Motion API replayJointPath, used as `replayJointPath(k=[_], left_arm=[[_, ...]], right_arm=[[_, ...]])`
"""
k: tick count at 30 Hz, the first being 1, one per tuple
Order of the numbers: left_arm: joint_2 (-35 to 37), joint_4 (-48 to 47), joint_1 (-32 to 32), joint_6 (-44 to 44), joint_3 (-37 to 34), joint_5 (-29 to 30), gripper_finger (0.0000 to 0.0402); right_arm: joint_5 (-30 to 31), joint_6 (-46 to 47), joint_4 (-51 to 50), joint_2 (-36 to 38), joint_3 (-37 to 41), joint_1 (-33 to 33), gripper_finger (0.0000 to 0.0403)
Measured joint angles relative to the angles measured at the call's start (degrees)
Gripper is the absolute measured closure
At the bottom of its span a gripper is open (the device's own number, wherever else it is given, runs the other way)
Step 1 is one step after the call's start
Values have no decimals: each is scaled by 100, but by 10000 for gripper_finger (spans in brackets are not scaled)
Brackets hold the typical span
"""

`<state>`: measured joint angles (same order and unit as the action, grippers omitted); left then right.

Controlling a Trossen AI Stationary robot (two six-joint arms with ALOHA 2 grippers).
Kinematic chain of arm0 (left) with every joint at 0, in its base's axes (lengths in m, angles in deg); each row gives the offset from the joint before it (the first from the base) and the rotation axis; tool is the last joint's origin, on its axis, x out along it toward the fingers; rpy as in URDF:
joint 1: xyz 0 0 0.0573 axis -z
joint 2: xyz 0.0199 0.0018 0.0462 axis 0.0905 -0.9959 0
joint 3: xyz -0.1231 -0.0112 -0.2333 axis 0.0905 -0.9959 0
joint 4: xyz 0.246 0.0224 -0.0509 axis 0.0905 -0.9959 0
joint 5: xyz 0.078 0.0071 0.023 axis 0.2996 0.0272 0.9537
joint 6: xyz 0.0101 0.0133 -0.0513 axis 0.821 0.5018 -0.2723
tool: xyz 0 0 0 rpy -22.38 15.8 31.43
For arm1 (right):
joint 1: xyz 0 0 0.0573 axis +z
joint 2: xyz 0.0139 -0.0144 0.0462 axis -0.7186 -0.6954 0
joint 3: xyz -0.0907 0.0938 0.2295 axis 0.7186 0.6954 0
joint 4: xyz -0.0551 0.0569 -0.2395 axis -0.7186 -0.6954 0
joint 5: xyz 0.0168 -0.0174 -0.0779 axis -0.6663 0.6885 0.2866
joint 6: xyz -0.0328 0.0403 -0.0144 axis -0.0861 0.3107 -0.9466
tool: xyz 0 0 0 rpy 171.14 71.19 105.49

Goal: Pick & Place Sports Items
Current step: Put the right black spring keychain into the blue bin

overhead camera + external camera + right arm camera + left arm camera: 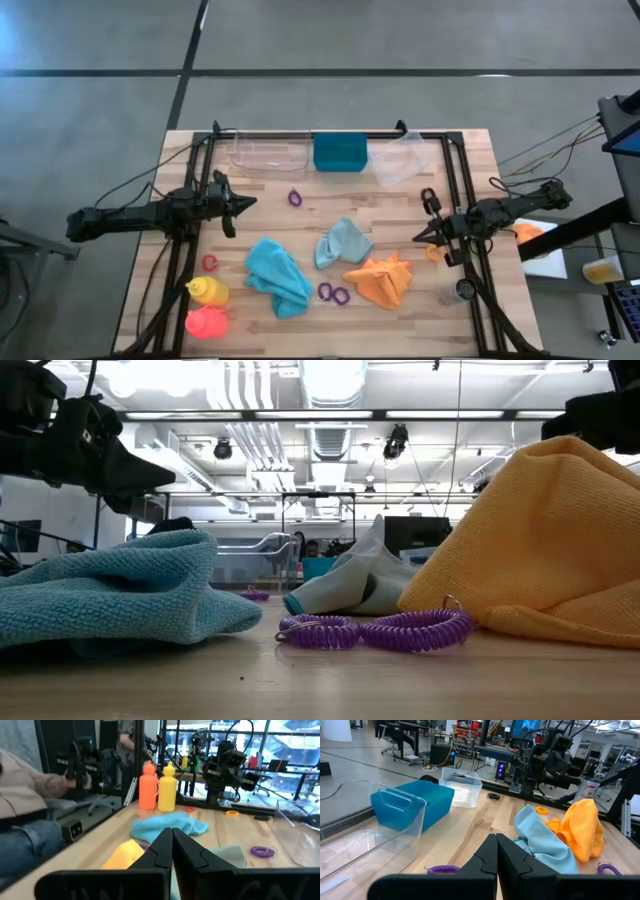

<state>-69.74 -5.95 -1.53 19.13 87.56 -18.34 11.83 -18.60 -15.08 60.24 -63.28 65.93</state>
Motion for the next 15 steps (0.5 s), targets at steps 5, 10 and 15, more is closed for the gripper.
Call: replayJointPath(k=[5, 10, 15], left_arm=[[1, -2, 0, -194, 0, -43, 401], [1, -13, 0, -623, 0, -98, 401], [1, -42, 9, 67, 0, -306, 401]], right_arm=[[2, 2, 414, 2, 1, 0, 395], [-2, 85, 805, 0, -1, 0, 395], [0, 196, 1027, -35, 2, 0, 395]])
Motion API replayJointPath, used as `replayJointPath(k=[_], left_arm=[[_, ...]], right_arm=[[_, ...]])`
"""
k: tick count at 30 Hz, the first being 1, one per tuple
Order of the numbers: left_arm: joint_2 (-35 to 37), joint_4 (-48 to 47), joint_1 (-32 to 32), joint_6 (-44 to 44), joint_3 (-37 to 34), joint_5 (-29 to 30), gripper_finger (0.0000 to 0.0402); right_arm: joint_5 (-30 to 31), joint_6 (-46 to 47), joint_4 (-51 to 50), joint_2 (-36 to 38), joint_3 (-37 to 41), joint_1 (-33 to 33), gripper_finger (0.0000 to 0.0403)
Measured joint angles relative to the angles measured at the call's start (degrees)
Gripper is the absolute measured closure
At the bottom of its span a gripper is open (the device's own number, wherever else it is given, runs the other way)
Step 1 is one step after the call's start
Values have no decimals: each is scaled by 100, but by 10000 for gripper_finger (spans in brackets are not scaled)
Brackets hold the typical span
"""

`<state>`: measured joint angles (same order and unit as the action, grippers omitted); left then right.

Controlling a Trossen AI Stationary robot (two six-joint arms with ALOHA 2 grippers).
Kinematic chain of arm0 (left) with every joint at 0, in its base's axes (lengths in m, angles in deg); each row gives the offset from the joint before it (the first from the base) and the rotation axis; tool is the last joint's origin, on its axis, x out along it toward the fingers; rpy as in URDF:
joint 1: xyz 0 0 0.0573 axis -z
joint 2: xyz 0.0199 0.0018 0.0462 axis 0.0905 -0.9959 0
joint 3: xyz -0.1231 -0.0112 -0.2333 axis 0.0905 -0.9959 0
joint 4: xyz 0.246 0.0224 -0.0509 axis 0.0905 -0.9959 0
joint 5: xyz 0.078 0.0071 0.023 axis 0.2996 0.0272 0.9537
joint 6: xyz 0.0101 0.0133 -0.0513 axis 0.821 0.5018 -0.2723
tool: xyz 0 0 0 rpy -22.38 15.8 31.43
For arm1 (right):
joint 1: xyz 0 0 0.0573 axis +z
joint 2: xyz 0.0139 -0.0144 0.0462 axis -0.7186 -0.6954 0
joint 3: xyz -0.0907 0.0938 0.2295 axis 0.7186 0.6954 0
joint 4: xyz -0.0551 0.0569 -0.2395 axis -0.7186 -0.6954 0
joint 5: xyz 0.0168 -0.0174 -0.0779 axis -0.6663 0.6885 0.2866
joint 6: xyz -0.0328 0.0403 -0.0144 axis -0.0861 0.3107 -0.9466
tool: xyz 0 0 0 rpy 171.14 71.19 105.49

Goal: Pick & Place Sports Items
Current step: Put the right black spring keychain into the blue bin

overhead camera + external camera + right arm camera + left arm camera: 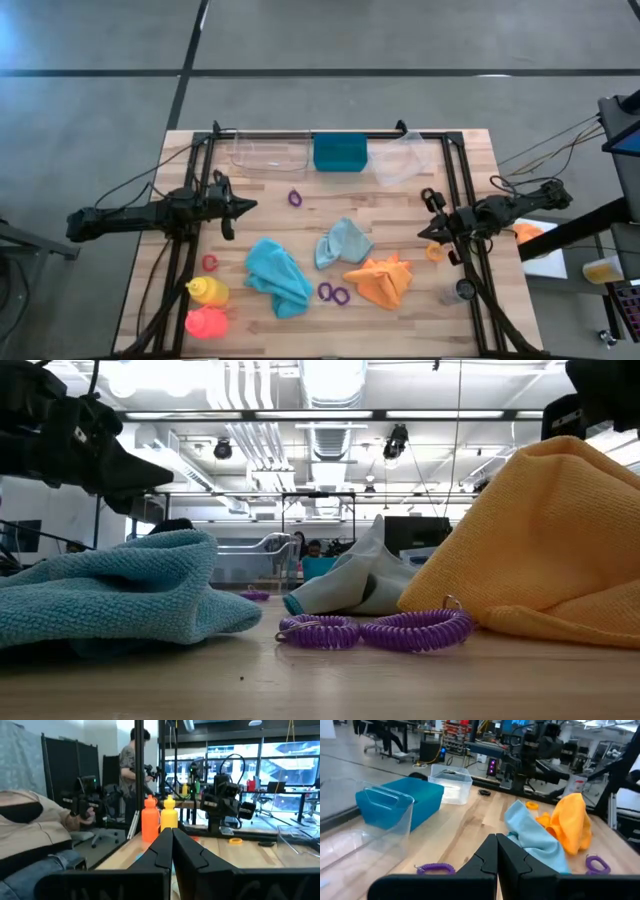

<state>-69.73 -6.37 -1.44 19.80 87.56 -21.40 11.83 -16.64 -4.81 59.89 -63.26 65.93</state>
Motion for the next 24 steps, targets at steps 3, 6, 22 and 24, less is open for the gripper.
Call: replayJointPath(k=[3, 6, 22, 24], left_arm=[[-1, -19, 0, 200, 40, 207, 401], [0, -216, 0, 379, 227, 549, 401], [-7, -1169, -4, 287, 1377, 1042, 401], [-7, -995, -4, 265, 1378, 1040, 401]], right_arm=[[-2, -243, 543, -140, 9, 0, 395], [-1, -592, 778, -345, 15, 0, 395], [471, -947, 1355, -2050, -1180, 0, 395], [472, -951, 1222, -2383, -1502, 0, 395]])
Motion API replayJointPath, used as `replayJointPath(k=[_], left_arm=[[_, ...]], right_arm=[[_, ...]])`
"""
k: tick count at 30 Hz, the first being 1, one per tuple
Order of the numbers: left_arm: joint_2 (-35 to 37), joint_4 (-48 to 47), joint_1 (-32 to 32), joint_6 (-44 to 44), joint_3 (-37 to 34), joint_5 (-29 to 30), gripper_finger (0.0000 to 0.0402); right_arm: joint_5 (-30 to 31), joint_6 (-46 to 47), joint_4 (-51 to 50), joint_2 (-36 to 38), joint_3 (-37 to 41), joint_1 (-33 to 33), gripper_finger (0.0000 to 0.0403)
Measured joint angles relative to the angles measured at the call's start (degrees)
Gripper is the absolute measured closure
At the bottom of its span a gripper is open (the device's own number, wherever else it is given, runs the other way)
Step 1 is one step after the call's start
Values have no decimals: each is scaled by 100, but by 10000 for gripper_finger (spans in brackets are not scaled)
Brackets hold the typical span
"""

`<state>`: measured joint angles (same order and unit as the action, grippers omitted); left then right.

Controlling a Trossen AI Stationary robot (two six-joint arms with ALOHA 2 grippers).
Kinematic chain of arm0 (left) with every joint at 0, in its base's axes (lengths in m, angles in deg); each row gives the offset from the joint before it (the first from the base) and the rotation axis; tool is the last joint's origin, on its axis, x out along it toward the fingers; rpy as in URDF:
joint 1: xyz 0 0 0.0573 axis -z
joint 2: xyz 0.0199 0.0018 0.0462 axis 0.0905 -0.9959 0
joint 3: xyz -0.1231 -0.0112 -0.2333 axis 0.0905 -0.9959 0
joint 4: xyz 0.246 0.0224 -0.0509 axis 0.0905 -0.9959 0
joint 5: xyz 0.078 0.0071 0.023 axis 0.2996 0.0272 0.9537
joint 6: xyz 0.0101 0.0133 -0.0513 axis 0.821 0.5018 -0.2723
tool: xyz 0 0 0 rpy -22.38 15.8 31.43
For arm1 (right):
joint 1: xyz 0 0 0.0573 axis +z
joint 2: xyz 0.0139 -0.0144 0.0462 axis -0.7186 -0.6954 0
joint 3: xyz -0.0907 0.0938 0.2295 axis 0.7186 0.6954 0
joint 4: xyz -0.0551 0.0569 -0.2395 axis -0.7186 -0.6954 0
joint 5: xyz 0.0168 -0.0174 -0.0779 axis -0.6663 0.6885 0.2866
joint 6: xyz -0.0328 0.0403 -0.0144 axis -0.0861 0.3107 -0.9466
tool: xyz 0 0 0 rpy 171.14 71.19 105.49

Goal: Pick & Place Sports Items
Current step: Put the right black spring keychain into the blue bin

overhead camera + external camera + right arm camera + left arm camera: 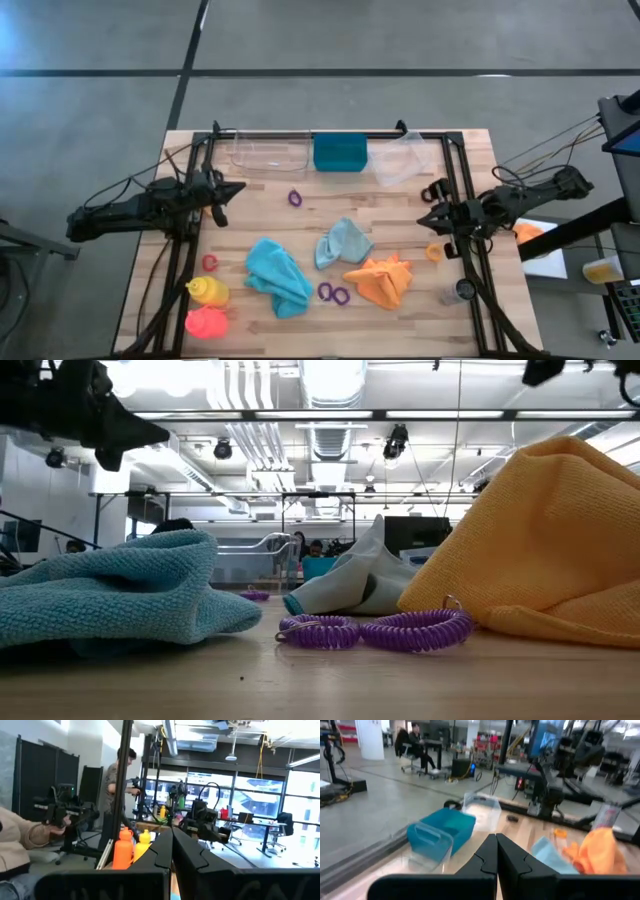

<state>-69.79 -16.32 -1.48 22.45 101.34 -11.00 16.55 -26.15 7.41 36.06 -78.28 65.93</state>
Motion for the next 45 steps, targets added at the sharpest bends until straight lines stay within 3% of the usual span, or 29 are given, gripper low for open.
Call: replayJointPath(k=[9, 14, 21, 28, 31, 35, 40, 45], left_arm=[[-4, 474, 0, 399, 40, -30, 401], [-4, 393, 4, 186, 75, -193, 401], [-4, 486, 4, 265, 82, -197, 401], [-4, 498, 4, -473, 82, -223, 401], [-4, 478, 4, -473, 82, -332, 401], [-4, 497, 4, -488, 82, -683, 401], [-4, 523, 4, -621, 82, -731, 401], [-4, 521, 4, -642, 82, -732, 401]], right_arm=[[492, -237, -1072, -1612, -1630, -2, 395], [1372, -211, -2118, -2279, -2849, -2, 395], [2308, 505, -4342, -3072, -4196, -2, 395], [3305, 1651, -6142, -3502, -4977, -177, 395], [3299, 2450, -7387, -3601, -5403, -624, 395], [3137, 2943, -8643, -3712, -5700, -1819, 395], [1549, 3021, -9405, -3694, -5452, -3635, 395], [743, 2812, -9413, -3586, -4909, -4636, 395]])
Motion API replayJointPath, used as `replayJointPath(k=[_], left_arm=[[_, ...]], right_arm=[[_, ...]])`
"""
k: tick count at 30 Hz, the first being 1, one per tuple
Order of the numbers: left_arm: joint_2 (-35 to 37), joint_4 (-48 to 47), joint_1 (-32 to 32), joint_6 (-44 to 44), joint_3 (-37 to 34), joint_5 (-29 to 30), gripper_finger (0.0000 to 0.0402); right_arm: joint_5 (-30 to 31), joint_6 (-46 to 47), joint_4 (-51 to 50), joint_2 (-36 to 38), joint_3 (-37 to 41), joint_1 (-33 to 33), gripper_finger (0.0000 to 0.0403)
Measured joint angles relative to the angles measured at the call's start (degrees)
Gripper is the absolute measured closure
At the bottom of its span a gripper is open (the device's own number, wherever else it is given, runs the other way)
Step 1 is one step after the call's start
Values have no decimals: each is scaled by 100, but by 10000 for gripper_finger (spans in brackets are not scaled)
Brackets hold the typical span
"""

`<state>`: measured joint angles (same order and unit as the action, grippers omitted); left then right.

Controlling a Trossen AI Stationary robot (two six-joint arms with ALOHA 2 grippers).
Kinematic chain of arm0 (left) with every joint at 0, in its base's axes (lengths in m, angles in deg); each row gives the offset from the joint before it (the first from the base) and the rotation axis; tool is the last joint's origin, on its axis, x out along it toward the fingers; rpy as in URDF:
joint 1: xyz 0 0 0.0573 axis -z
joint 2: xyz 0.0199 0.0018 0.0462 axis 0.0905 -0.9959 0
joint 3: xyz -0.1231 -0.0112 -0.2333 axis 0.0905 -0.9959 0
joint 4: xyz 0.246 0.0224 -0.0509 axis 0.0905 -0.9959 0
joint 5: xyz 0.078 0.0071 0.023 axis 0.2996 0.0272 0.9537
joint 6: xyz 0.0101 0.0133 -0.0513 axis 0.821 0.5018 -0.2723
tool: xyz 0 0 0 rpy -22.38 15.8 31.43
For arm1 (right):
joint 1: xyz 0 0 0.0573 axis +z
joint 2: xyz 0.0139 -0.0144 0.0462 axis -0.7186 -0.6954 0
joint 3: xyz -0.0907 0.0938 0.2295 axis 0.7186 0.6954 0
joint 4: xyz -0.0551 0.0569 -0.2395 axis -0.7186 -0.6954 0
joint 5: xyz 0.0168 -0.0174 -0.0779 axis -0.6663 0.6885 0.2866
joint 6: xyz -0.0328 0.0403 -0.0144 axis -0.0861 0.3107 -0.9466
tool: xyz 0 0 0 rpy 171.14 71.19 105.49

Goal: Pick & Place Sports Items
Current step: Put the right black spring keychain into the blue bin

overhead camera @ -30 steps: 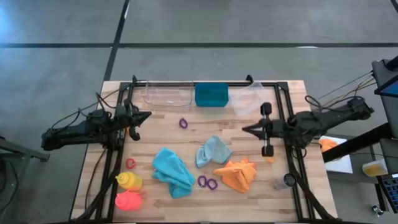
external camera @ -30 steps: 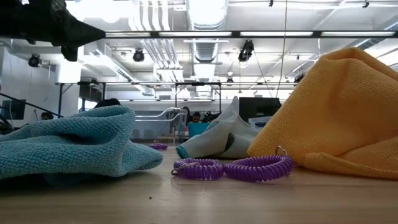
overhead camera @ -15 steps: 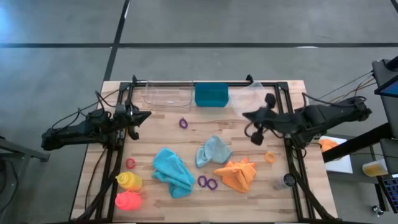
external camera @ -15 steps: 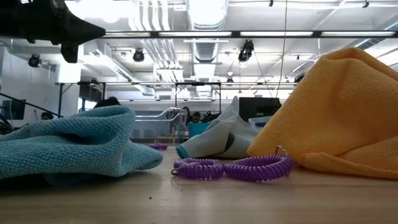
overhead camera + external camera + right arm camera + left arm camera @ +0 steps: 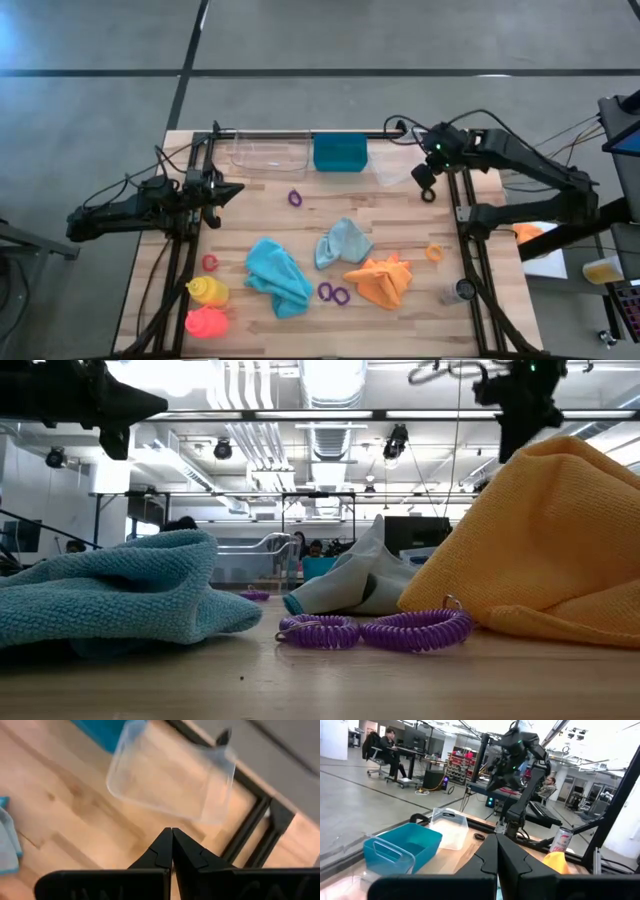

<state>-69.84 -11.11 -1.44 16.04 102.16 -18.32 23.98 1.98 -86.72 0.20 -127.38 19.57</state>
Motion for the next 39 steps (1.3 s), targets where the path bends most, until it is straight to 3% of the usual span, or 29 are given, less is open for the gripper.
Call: replayJointPath(k=[4, 8, 12, 27, 33, 39], left_arm=[[-2, -134, 0, 16, 0, 2, 401], [0, -290, -1, 181, 0, 21, 401], [0, -335, -2, 213, 0, 20, 401], [0, -616, -2, 42, 0, 18, 401], [0, -568, -2, 44, 0, 17, 401], [0, -568, 0, 44, 0, 17, 401]], right_arm=[[-578, -673, 2, 15, 344, -174, 395], [-1236, -726, -41, 11, 591, -158, 394], [-1369, -694, -32, 11, 897, -86, 382], [-1321, 161, 740, 11, 2027, -92, 171], [-1195, 223, 789, 11, 2314, -123, 125], [-1208, 219, 1329, -121, 2688, -226, 111]])
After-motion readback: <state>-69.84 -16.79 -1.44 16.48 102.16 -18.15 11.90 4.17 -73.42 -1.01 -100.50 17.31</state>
